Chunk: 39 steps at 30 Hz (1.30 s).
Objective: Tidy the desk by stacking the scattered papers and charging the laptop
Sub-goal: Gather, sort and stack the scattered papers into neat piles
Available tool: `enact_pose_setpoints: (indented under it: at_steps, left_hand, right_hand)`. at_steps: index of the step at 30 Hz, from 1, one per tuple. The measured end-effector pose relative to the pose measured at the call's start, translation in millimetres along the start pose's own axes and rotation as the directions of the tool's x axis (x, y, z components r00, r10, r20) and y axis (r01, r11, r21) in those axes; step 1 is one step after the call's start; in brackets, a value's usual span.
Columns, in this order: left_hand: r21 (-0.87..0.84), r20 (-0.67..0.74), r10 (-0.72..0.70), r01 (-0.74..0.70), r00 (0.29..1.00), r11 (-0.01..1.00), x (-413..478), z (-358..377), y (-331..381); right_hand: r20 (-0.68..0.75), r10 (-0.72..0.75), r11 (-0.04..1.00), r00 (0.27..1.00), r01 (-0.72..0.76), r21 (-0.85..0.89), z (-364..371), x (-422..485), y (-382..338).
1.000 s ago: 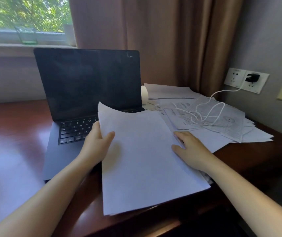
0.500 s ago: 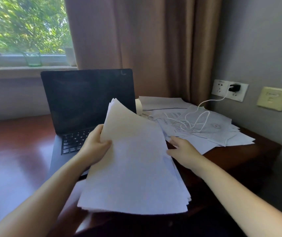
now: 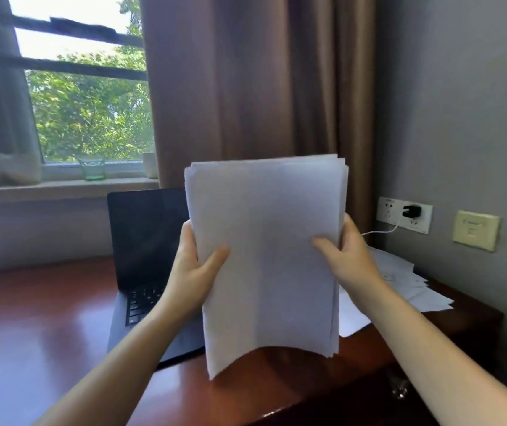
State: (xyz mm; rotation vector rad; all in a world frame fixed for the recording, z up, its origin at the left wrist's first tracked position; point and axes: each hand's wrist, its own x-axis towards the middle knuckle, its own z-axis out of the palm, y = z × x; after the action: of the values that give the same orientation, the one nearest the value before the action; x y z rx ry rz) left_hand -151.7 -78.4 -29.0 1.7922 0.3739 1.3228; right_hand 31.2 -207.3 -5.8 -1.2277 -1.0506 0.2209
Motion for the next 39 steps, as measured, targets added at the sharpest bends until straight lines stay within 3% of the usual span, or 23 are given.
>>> enact_pose_setpoints:
  at_steps: [5, 9, 13, 18, 21, 23, 27, 31, 39]
  left_hand:
    - [-0.046, -0.07, 0.027, -0.03, 0.997, 0.998, 11.9, 3.0, 8.6]
    - [-0.02, -0.135, 0.083, -0.087, 0.987, 0.996, 41.5, 4.0, 34.4]
    - [0.085, -0.137, 0.121, -0.11, 0.983, 0.99, 66.4, 6.5, 54.5]
    - [-0.043, -0.212, -0.111, 0.104, 0.971, 0.994, 83.9, 7.7, 53.7]
    - [-0.216, -0.162, -0.322, 0.285, 0.933, 0.934, 90.6, 5.9, 52.4]
    - [-0.214, -0.152, -0.361, 0.326, 0.92, 0.921, 91.9, 7.3, 51.1]
    - [-0.186, -0.126, -0.347, 0.322, 0.929, 0.929, 92.0, 11.4, 51.5]
    - [-0.139, -0.099, -0.254, 0.239, 0.962, 0.961, 82.2, 5.1, 37.7]
    - [0.061, -0.102, -0.066, 0.073, 0.993, 0.995, 13.5, 9.2, -42.1]
  right_hand:
    - [-0.081, 0.003, 0.998, 0.997, 0.003, 0.067, -13.9, 6.1, -13.5]
    - [-0.056, -0.041, 0.988, 0.998, 0.049, 0.147, -5.4, 23.3, -35.8]
    - [-0.154, -0.107, 0.99, 0.982, 0.12, 0.076, 8.1, 43.2, -52.7]
    - [-0.31, -0.095, 0.995, 0.946, 0.093, -0.02, 12.3, 66.4, -55.5]
    - [-0.363, -0.146, 0.986, 0.92, 0.103, -0.133, 13.8, 71.1, -58.0]
    - [-0.366, -0.19, 0.977, 0.911, 0.137, -0.165, 15.3, 68.7, -60.3]
    - [-0.295, -0.301, 0.947, 0.907, 0.248, -0.203, 20.2, 61.1, -61.9]
    - [-0.223, -0.22, 0.976, 0.95, 0.213, -0.056, 12.2, 56.9, -50.2]
    - [-0.175, -0.116, 0.993, 0.978, 0.11, -0.043, 5.9, 5.4, 28.3]
